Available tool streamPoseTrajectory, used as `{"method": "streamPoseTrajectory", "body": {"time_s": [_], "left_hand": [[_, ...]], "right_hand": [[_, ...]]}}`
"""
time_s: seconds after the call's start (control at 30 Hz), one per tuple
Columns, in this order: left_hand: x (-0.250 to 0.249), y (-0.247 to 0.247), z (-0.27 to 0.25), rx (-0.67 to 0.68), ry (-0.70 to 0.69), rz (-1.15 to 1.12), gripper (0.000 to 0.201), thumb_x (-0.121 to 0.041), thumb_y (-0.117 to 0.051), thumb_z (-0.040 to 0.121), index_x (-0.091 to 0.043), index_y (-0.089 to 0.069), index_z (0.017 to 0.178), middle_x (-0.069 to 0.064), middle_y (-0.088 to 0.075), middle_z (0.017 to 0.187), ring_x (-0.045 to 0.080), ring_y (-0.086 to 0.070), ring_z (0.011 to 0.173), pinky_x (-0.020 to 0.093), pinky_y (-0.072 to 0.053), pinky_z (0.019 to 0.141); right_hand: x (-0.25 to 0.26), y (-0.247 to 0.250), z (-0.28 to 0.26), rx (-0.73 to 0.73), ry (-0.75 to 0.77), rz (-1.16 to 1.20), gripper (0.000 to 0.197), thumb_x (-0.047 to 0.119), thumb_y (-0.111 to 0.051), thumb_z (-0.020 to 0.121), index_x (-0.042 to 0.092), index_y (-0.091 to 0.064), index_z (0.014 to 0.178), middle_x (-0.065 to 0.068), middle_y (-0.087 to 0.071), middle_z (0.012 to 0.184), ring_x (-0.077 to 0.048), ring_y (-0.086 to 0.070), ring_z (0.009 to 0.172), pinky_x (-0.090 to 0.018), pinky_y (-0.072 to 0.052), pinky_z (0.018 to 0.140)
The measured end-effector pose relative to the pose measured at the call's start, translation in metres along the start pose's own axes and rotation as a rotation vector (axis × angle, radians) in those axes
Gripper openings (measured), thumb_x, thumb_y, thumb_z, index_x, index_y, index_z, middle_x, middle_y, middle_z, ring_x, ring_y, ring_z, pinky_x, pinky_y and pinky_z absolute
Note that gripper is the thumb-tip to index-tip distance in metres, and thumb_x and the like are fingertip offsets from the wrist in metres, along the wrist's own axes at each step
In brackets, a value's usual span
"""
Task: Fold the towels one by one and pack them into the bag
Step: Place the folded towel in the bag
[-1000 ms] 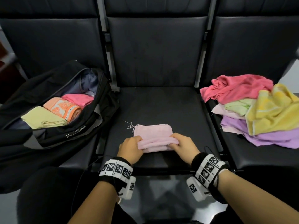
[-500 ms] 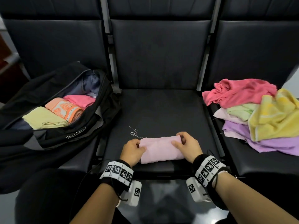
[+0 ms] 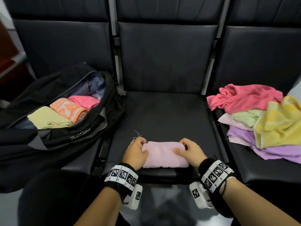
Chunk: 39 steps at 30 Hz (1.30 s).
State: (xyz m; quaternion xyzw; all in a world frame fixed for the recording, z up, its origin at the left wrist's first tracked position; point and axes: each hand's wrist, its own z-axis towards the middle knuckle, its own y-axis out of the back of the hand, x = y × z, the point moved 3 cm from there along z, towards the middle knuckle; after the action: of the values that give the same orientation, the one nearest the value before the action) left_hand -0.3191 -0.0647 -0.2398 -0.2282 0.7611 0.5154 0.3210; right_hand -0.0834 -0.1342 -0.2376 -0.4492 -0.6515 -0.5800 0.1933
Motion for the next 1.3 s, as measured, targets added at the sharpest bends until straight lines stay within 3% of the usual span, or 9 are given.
{"method": "streamPoseTrajectory", "body": {"time_s": [0.17,0.23,0.37,0.47,0.57,0.77,0.97,1.13,1.3], "left_hand": [[-0.041,0.011,-0.012,0.153,-0.29,-0.008,0.087,-0.026,-0.08,0.065,-0.031,-0.043,0.144,-0.011,-0.04,0.144,0.01,-0.036,0.132,0.029,-0.031,0.115],[-0.053,0.014,-0.017,0.197,-0.381,-0.012,0.085,-0.036,-0.083,0.061,-0.031,-0.049,0.139,-0.012,-0.049,0.137,0.008,-0.045,0.126,0.028,-0.036,0.109],[-0.059,0.016,-0.025,0.188,-0.4,-0.093,0.031,-0.02,-0.079,0.071,-0.023,-0.063,0.097,-0.008,-0.064,0.091,0.006,-0.06,0.084,0.025,-0.045,0.074],[-0.058,0.019,-0.025,0.164,-0.342,-0.222,0.019,-0.018,-0.079,0.076,-0.021,-0.064,0.088,-0.01,-0.066,0.08,0.002,-0.057,0.071,0.025,-0.046,0.065],[-0.052,0.029,-0.019,0.155,-0.273,-0.485,0.02,-0.016,-0.078,0.082,-0.011,-0.07,0.099,0.005,-0.075,0.096,0.016,-0.069,0.091,0.039,-0.055,0.08],[-0.036,0.046,-0.009,0.227,-0.167,-0.936,0.031,-0.025,-0.076,0.085,-0.02,-0.07,0.115,0.01,-0.074,0.114,0.027,-0.071,0.107,0.039,-0.059,0.087],[-0.01,0.082,0.001,0.196,-0.1,-0.952,0.027,-0.017,-0.069,0.093,-0.018,-0.066,0.12,0.006,-0.074,0.114,0.023,-0.071,0.107,0.034,-0.059,0.086],[0.015,0.139,0.011,-0.005,-0.074,-0.883,0.029,-0.014,-0.07,0.092,-0.017,-0.065,0.12,-0.003,-0.075,0.109,0.012,-0.072,0.1,0.025,-0.058,0.077],[0.06,0.222,0.025,-0.268,0.005,-0.624,0.021,-0.017,-0.073,0.088,-0.017,-0.066,0.107,0.001,-0.071,0.095,0.014,-0.068,0.087,0.036,-0.056,0.082]], "right_hand": [[0.068,0.023,-0.015,0.011,0.36,-0.024,0.024,0.026,-0.079,0.069,0.028,-0.059,0.082,0.016,-0.059,0.072,-0.002,-0.052,0.066,-0.018,-0.042,0.061],[0.096,0.026,-0.023,0.086,0.48,-0.116,0.026,0.032,-0.075,0.069,0.031,-0.06,0.089,0.012,-0.064,0.082,-0.005,-0.059,0.076,-0.025,-0.049,0.069],[0.124,0.027,-0.033,0.132,0.605,-0.292,0.028,0.039,-0.068,0.074,0.034,-0.061,0.101,0.012,-0.066,0.096,-0.007,-0.063,0.091,-0.037,-0.052,0.078],[0.124,0.027,-0.032,0.013,0.567,-0.116,0.045,0.035,-0.072,0.074,0.038,-0.059,0.116,0.019,-0.066,0.11,-0.002,-0.062,0.105,-0.026,-0.051,0.09],[0.111,0.022,-0.023,-0.066,0.373,0.161,0.065,0.032,-0.079,0.076,0.038,-0.049,0.134,0.021,-0.063,0.116,0.002,-0.06,0.111,-0.015,-0.048,0.092],[0.109,-0.016,-0.005,0.214,0.171,0.429,0.056,0.035,-0.085,0.069,0.022,-0.062,0.119,0.0,-0.072,0.115,-0.022,-0.07,0.107,-0.038,-0.059,0.084],[0.149,-0.046,0.021,0.263,0.162,0.439,0.057,0.023,-0.085,0.07,0.014,-0.059,0.119,-0.007,-0.072,0.114,-0.026,-0.07,0.104,-0.053,-0.058,0.087],[0.204,-0.084,0.046,0.331,0.224,0.336,0.053,0.028,-0.083,0.072,0.021,-0.058,0.118,0.001,-0.071,0.113,-0.018,-0.07,0.103,-0.044,-0.061,0.083],[0.272,-0.121,0.078,0.334,0.328,0.244,0.038,0.017,-0.081,0.076,0.023,-0.058,0.106,0.006,-0.071,0.103,-0.013,-0.07,0.095,-0.034,-0.059,0.077]]}}
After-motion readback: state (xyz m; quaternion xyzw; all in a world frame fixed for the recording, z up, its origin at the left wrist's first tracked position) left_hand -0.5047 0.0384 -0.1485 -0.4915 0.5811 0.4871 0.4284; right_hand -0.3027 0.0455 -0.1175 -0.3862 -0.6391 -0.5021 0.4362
